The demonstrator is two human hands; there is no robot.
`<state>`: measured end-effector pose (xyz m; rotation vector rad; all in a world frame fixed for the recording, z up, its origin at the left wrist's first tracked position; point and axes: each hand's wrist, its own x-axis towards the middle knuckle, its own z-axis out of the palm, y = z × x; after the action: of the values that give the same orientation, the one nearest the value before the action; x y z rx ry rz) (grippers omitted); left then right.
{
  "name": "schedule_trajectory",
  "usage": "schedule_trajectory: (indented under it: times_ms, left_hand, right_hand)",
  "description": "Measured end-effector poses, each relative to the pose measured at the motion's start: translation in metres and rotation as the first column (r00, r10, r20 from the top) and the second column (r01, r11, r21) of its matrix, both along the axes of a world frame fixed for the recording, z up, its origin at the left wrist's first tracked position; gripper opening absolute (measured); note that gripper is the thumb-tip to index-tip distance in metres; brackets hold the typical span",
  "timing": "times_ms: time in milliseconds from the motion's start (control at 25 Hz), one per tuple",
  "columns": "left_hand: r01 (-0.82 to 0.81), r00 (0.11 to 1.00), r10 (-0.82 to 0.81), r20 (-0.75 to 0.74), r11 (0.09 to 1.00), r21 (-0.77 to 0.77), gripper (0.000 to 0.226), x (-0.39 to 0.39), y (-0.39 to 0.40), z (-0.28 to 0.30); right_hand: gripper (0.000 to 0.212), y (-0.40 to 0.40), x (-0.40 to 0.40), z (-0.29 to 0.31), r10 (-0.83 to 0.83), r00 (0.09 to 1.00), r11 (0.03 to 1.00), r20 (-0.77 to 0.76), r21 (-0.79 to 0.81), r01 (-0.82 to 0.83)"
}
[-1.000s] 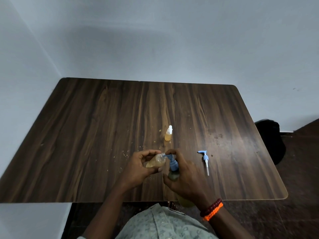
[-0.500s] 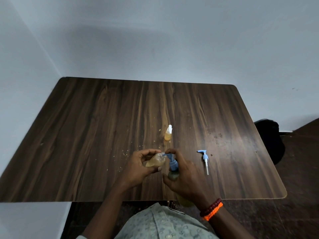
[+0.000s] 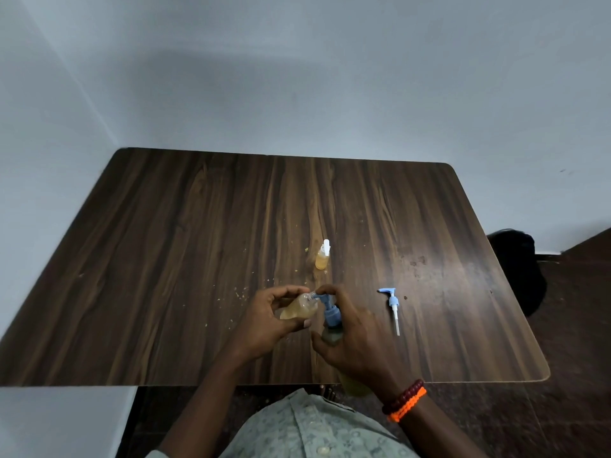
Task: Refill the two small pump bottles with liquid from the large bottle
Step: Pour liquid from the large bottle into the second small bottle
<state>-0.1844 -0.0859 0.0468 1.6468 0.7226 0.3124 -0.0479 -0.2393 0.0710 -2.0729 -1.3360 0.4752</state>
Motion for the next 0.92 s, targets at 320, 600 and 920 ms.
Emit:
schedule_trajectory:
  times_ms: [320,600,920]
  left_hand:
    - [0.008,1.000,-0.008,-0.025,1.000,-0.001,0.054,-0.0004,-0.0020,-0.0033]
    - [-0.004,1.000,0.004,-0.006,1.000,-0.006,0.053,-0.0012,0.0016,-0.0018]
    - [0.000,1.000,0.000,-0.006,1.000,-0.010,0.054,-0.0002,0.0000,-0.0041]
  right_hand:
    - [0.048,-0.0026,0.0014,-0.0022,-0.026,1.000,0.999,0.016,0.030,0.025]
    - [0.064,-0.0061,0.0016,-0.0026,0.002,0.999,1.000,0.037,0.025,-0.003]
    - [0.060,-0.0040,0.0010,-0.0001,0.011,1.000,1.000,-0.001,0.019,-0.011]
